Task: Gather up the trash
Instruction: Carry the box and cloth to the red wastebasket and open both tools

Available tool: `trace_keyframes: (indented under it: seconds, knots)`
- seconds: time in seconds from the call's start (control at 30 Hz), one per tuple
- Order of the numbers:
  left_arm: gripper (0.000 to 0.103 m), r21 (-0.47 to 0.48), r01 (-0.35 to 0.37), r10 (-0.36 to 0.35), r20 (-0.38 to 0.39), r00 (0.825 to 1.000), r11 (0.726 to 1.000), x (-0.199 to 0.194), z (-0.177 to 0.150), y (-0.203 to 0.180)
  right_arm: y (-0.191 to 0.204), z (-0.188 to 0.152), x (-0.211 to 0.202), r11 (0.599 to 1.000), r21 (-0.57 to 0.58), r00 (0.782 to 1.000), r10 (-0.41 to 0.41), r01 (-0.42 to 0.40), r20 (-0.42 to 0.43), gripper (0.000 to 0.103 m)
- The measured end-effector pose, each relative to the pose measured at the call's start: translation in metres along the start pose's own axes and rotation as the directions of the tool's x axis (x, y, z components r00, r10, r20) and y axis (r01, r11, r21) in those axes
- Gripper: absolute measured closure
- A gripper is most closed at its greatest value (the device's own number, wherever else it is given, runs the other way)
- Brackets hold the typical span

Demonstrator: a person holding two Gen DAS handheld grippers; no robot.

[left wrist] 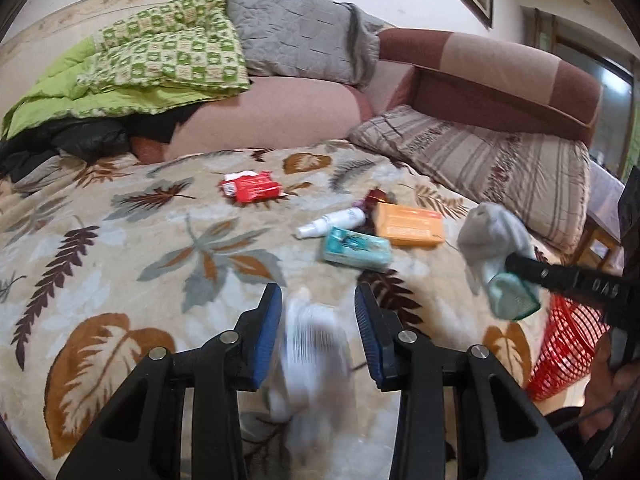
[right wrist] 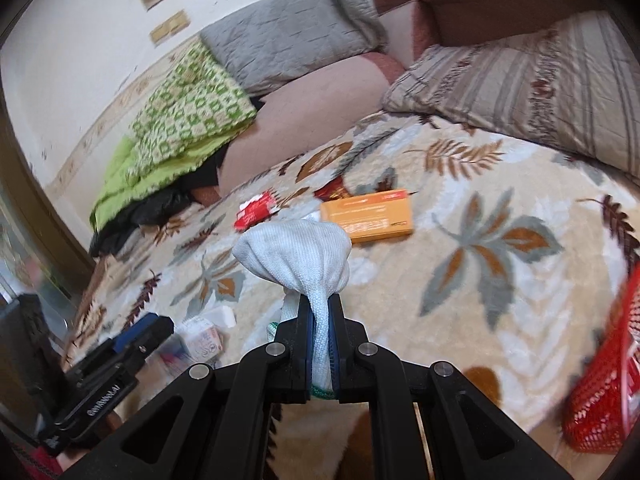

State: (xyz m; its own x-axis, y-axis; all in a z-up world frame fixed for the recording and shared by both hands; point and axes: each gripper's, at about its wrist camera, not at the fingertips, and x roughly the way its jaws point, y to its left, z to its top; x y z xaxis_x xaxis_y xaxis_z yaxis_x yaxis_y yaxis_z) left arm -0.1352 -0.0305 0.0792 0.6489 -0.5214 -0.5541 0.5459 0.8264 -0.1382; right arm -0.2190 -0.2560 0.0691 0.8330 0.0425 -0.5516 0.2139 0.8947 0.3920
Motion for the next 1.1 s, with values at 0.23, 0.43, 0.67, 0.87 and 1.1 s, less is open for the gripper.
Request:
trace_keyframes:
  seconds: [0.23, 0.43, 0.67, 0.87, 1.1]
  knots:
    - [0.067, 0.038, -0.043, 0.045, -0.072, 0.996, 0.998, 0.012, -0.007, -0.015, -0.037, -0.001, -0.053, 0.999, 0.053, 0.999, -0.013, 0.011, 0.036, 0.096]
    - [0.051, -0.109, -0.069, 0.051, -0.156, 0.986, 0.992, 0.024, -0.007, 0.018, -0.054, -0.009, -0.073, 0.997, 0.080, 0.999, -0.009, 0.005, 0.048, 0.096]
    - [0.050, -0.095, -0.114, 0.079, -0.307, 0.948, 0.989, 0.038, -0.030, 0.016, -0.061, -0.006, -0.083, 0.995, 0.092, 0.997, 0.018, -0.025, 0.078, 0.096]
    - [0.070, -0.050, -0.131, 0.110, -0.296, 0.949, 0.990, 0.035, -0.031, 0.004, -0.077, -0.011, -0.097, 0.993, 0.114, 0.996, -0.003, -0.007, 0.091, 0.096]
    - [0.070, 0.042, 0.126, -0.112, -0.245, 0.963, 0.991, 0.024, 0.003, -0.088, -0.132, -0.015, -0.137, 0.970, 0.224, 0.983, -0.129, 0.097, 0.132, 0.096]
